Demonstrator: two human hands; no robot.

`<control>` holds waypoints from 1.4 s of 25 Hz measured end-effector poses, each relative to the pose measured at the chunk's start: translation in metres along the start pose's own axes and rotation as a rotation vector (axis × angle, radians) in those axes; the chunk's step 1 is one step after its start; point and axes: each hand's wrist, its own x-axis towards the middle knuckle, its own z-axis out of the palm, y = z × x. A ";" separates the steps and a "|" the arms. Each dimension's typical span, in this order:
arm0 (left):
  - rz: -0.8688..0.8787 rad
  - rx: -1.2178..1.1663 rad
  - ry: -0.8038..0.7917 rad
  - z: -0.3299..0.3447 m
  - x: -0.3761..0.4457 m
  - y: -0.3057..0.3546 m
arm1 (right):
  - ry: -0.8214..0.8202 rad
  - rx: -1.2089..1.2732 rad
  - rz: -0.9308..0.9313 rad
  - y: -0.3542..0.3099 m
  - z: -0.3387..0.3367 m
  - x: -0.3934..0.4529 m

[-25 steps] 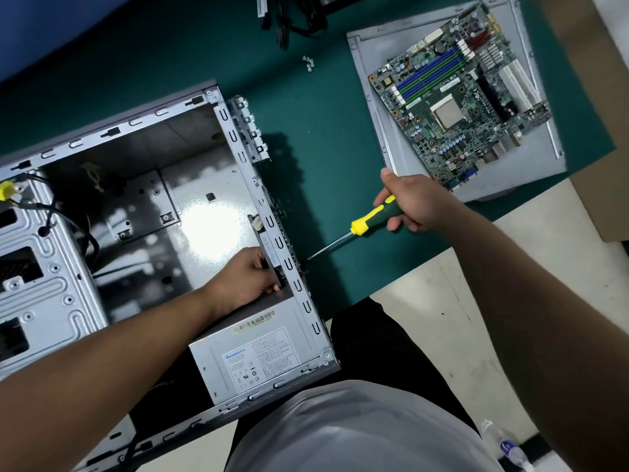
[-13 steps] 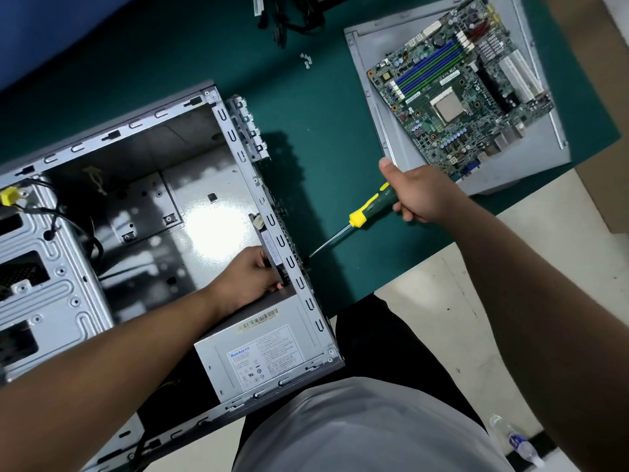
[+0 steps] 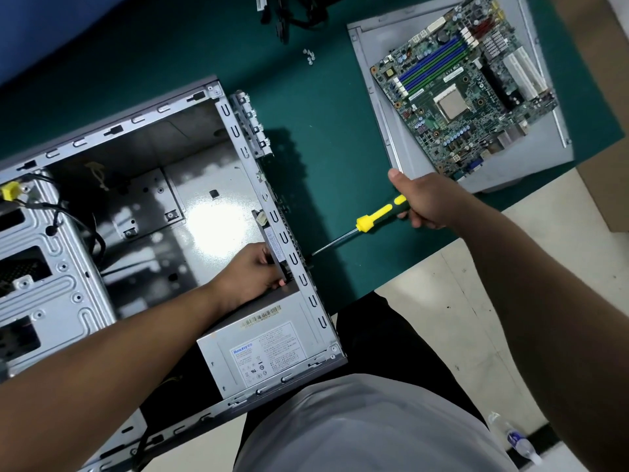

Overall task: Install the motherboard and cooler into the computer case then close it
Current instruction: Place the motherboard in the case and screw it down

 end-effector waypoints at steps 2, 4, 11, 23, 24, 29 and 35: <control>-0.007 0.015 0.002 -0.001 0.001 -0.001 | -0.054 0.239 0.032 0.003 0.008 0.003; -0.013 0.027 0.005 -0.001 0.001 -0.002 | -0.142 0.649 -0.039 0.010 0.004 0.001; 0.030 0.075 0.009 -0.001 0.001 -0.003 | -0.320 0.859 -0.171 0.025 -0.007 0.000; 0.054 0.125 0.009 0.000 0.000 -0.001 | -0.022 0.705 -0.001 0.004 0.016 -0.003; 0.054 0.124 0.008 -0.001 -0.001 -0.001 | -0.102 0.894 -0.010 0.009 0.007 -0.004; 0.054 0.111 -0.003 -0.002 -0.001 -0.002 | -0.064 0.607 -0.185 0.015 0.004 -0.008; 0.049 0.118 0.000 -0.002 -0.001 -0.001 | -0.082 0.676 -0.009 0.008 0.009 -0.004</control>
